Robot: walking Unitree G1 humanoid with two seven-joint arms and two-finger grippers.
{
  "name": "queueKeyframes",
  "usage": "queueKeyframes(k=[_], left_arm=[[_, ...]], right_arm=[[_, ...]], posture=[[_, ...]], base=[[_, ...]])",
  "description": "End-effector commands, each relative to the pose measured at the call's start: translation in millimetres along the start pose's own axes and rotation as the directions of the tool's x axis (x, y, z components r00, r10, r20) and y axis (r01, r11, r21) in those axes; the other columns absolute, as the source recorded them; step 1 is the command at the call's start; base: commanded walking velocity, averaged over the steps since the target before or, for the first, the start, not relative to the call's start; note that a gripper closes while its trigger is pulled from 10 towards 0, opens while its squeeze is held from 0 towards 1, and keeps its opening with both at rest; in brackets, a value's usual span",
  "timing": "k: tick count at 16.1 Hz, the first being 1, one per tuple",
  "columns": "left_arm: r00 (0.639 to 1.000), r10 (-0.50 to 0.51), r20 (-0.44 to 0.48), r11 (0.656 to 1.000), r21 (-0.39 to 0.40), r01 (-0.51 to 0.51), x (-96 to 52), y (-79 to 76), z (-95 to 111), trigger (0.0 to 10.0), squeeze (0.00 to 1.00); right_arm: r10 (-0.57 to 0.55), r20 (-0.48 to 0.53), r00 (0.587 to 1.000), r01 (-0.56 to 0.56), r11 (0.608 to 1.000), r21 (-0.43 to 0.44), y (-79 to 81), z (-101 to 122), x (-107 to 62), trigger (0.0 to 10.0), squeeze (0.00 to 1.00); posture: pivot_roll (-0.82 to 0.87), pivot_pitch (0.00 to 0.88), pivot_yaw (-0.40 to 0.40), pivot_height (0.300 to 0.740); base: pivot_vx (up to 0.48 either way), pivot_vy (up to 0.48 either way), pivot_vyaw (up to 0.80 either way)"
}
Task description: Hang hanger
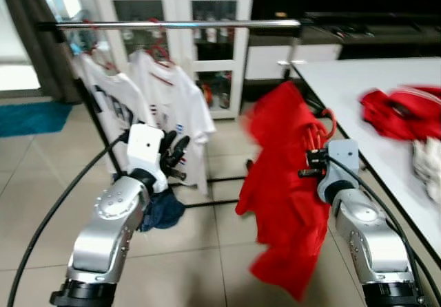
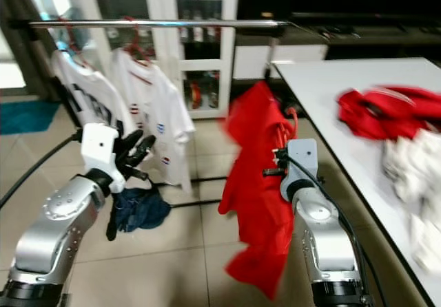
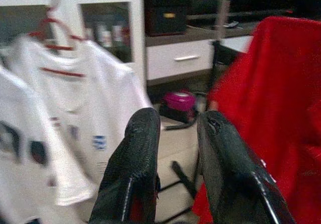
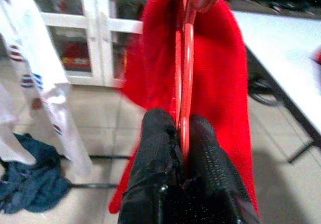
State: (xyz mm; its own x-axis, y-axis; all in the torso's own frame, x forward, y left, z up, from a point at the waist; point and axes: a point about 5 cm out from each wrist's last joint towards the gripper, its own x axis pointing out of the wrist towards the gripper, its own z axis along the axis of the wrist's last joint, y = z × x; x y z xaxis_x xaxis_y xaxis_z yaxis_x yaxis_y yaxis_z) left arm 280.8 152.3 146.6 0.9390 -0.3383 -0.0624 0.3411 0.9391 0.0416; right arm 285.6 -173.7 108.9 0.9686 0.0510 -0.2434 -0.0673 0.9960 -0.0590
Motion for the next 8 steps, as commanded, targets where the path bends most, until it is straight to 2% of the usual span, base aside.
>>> queueKeyframes(k=[1, 8], left_arm=[[1.0, 0.027, -0.001, 1.0, 0.007, -0.027, -2.7, 5.3, 0.2, 10.0, 0.0], [1.0, 0.028, -0.004, 1.0, 0.009, -0.028, -2.8, 5.3, -1.4, 10.0, 0.0]], right_arm=[[0.033, 0.058, 0.998, -0.033, 0.999, 0.005, 7.7, 12.3, 1.6, 10.0, 0.0], [0.048, 0.072, 0.996, -0.046, 0.999, -0.027, 9.6, 16.2, 4.6, 10.0, 0.0]], posture=[[-0.07, 0.0, -0.028, 0.74], [-0.07, 0.0, -0.028, 0.74]], base=[[0.398, 0.0, 0.0], [0.396, 0.0, 0.0]])
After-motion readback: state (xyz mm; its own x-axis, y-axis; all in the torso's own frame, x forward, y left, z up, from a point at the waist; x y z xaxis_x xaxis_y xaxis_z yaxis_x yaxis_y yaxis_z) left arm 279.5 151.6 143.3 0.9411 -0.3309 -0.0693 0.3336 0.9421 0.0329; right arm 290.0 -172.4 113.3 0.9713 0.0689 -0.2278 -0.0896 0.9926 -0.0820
